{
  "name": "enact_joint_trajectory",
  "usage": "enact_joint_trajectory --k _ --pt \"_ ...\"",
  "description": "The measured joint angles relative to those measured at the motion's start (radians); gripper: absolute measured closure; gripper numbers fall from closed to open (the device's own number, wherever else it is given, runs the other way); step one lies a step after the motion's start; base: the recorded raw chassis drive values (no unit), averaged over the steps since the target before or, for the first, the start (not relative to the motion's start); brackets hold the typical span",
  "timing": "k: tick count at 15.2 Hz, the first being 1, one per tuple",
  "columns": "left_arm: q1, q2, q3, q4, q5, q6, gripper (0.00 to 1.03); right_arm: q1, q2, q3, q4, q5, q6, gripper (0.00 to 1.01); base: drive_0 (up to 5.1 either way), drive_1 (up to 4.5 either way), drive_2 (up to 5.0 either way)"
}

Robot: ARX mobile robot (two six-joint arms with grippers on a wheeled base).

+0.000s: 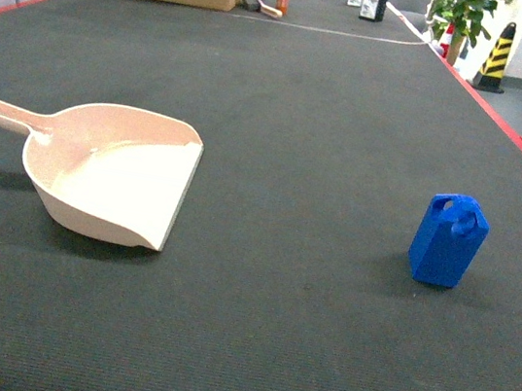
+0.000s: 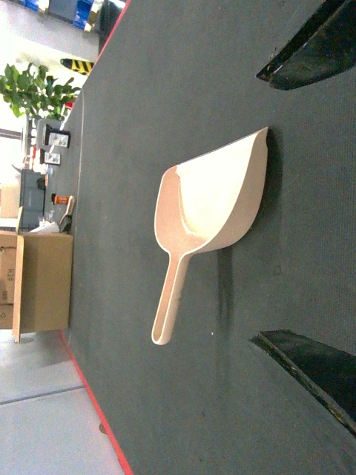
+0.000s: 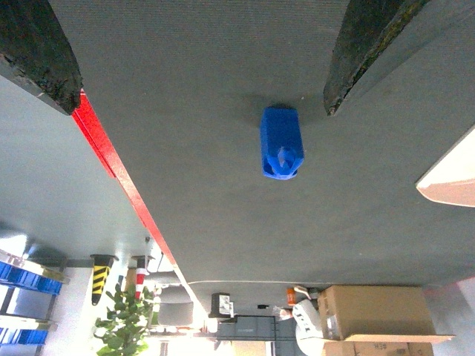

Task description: Place part in tray to right shelf

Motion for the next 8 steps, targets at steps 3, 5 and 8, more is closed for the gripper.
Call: enact_joint_trajectory --k 3,5,8 --pt "0.0 0.0 0.0 0.0 0.0 0.0 0.05 0.0 0.0 0.0 0.0 0.0 0.0 0.03 0.0 0.0 0.0" --pt "0.0 0.0 0.0 0.0 0.0 0.0 0.05 0.0 0.0 0.0 0.0 0.0 0.0 0.03 0.0 0.0 0.0" --pt "0.0 0.0 0.0 0.0 0.0 0.0 0.05 0.0 0.0 0.0 0.0 0.0 0.0 0.03 0.0 0.0 0.0"
